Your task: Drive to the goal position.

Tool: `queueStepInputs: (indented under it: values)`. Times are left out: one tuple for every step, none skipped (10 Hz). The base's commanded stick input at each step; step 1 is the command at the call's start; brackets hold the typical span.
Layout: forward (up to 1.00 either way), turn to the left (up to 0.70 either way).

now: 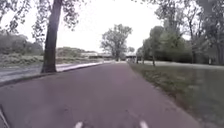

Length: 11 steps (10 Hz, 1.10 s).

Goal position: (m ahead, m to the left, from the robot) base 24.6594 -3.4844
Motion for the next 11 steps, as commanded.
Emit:
queueStepInputs:
  values:
    - [0.70,0.00]
    - [0.70,0.00]
    - [0.70,0.00]
    - [0.70,0.00]
    - [0.70,0.00]
    - [0.70,0.00]
    - [0.70,0.00]
    - [0.70,0.00]
    - [0.70,0.00]
    - [0.70,0.00]
    - [0.70,0.00]
